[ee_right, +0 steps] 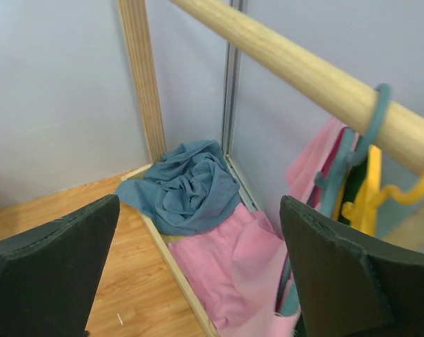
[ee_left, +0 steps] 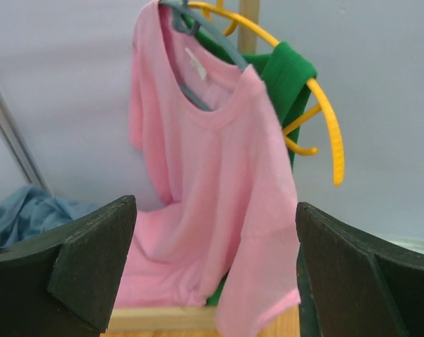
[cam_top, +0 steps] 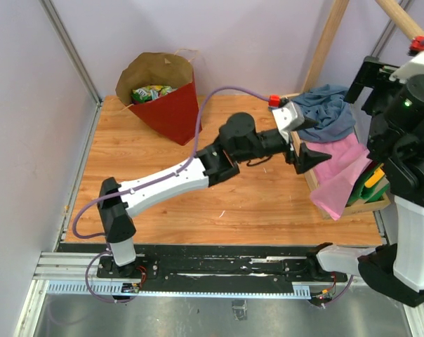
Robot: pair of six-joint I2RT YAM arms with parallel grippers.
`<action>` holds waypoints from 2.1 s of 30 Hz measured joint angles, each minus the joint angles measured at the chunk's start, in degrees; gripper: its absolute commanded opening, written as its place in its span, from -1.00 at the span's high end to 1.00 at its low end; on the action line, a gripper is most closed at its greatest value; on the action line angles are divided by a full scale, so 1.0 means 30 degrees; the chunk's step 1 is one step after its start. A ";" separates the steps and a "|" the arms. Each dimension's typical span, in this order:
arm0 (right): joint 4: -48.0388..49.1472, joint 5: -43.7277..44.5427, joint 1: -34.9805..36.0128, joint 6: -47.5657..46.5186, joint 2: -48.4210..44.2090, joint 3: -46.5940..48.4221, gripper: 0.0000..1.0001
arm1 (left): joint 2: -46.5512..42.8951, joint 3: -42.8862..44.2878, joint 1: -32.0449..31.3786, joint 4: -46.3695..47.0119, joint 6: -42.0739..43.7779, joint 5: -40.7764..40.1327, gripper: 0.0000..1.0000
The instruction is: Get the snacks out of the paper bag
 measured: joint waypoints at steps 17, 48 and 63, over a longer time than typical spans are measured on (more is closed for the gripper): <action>0.2776 0.1093 0.0007 -0.0954 -0.4073 -0.2310 -0.97 | 0.5202 0.1807 -0.2841 0.8000 -0.0058 -0.0160 -0.99; 0.2790 0.0408 0.0007 -0.1457 -0.5479 -0.4197 -0.97 | 0.9143 0.4022 -0.5646 1.1562 0.4641 -1.0134 -0.99; 0.2790 -0.0291 0.0007 -0.1698 -0.5486 -0.4350 -0.97 | 0.7344 0.1625 -0.6003 1.4702 0.6353 -1.1905 -0.99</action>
